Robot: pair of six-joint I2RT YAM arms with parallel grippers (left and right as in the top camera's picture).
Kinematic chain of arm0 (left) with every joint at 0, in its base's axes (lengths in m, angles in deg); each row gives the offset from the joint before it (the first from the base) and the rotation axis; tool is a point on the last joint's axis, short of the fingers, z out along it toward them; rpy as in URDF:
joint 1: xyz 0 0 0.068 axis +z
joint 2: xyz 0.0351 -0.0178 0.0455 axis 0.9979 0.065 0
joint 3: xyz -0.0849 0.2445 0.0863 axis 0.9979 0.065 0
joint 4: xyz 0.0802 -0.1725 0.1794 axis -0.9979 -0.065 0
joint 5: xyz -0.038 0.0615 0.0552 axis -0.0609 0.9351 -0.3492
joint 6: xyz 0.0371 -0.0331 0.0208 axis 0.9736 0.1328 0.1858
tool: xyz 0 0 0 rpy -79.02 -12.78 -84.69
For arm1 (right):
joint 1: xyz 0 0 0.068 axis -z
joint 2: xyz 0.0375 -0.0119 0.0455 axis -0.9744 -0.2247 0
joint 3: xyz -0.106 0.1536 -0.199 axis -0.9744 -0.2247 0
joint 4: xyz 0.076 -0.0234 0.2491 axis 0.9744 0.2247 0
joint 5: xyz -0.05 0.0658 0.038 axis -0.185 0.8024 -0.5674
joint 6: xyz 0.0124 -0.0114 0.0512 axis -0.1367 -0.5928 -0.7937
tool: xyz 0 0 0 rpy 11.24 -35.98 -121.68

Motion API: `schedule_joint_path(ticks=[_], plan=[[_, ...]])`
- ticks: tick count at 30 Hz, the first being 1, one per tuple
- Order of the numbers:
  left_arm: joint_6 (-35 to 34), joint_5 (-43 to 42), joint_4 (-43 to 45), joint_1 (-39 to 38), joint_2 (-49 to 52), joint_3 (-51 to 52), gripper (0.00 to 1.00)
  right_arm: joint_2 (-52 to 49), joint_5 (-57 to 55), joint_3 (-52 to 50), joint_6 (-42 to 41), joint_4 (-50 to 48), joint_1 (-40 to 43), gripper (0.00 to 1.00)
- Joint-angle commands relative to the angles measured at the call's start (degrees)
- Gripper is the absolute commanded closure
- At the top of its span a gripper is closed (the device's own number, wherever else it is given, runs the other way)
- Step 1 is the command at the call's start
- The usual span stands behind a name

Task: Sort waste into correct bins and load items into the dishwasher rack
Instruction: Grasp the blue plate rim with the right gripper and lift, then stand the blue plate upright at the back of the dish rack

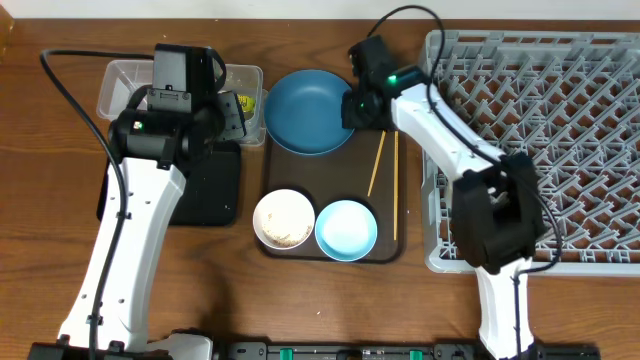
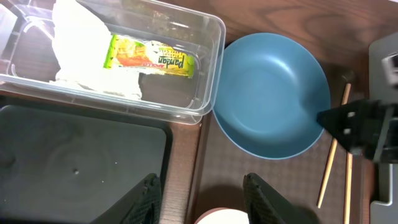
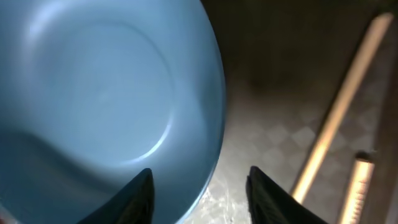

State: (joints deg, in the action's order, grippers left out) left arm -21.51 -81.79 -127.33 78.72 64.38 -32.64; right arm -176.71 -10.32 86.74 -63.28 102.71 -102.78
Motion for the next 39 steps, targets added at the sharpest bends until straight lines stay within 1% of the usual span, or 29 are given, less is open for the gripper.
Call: schedule_joint_path(ticks=[1, 5, 10, 13, 17, 21, 23, 25, 26, 28, 30, 31, 35, 37, 39], plan=[[-0.57, 1.33, -0.15, 0.15, 0.11, -0.48, 0.54, -2.8, -0.61, 0.31, -1.6, -0.04, -0.35, 0.62], [-0.55, 1.33, -0.15, 0.15, 0.13, -0.48, 0.53, -4.13, -0.59, 0.31, -1.62, 0.15, -0.31, 0.83], [-0.57, 1.33, -0.15, 0.15, 0.13, -0.46, 0.52, -3.58, -0.59, 0.35, -1.6, 0.17, 0.04, 0.98], [-0.57, 1.33, -0.13, 0.15, 0.13, -0.46, 0.48, -2.32, -0.59, 0.35, -1.55, 0.61, 1.01, 0.99], [-0.57, 1.33, -0.15, 0.15, 0.13, -0.46, 0.47, 1.55, -0.59, 0.37, 0.11, 0.76, 3.1, 0.99], [-0.57, 1.33, -0.02, 0.15, 0.13, -0.46, 0.46, 8.85, -0.9, 0.37, 1.9, 0.76, 6.62, 0.99], [-0.57, 1.33, 0.07, 0.15, 0.13, -0.46, 0.46, 13.2, -2.86, 0.37, 3.23, 0.85, 8.9, 0.99], [-0.57, 1.33, 0.09, 0.15, 0.13, -0.46, 0.44, 18.08, -8.37, 0.37, 4.04, 1.62, 11.34, 0.99], [-0.57, 1.33, 0.09, 0.15, 0.13, -0.46, 0.4, 20.11, -11.85, 0.37, 4.07, 2.05, 12.28, 0.99], [-0.57, 1.36, 0.11, 0.15, 0.2, -0.39, 0.38, 24.02, -20.41, 0.37, 6.34, 3.04, 14.03, 0.99], [-0.57, 1.33, 0.11, 0.15, 0.42, -0.37, 0.35, 27.12, -31.15, 0.37, 9.92, 4.42, 15.3, 0.99], [-0.57, 1.33, 0.09, 0.15, 0.59, -0.35, 0.33, 28.52, -39.15, 0.37, 11.91, 5.31, 15.96, 0.99], [-0.55, 1.33, 0.07, 0.15, 1.4, -0.31, 0.31, 29.77, -62.53, 0.37, 19.3, 7.91, 18.14, 0.99], [-0.57, 1.36, 0.11, 0.15, 1.9, -0.31, 0.31, 29.53, -67.65, 0.26, 23.34, 8.48, 19.76, 0.99], [-0.57, 1.33, 0.59, 0.15, 2.36, -0.24, 0.32, 29.18, -69.66, 0.26, 26.12, 7.98, 21.92, 0.99]])
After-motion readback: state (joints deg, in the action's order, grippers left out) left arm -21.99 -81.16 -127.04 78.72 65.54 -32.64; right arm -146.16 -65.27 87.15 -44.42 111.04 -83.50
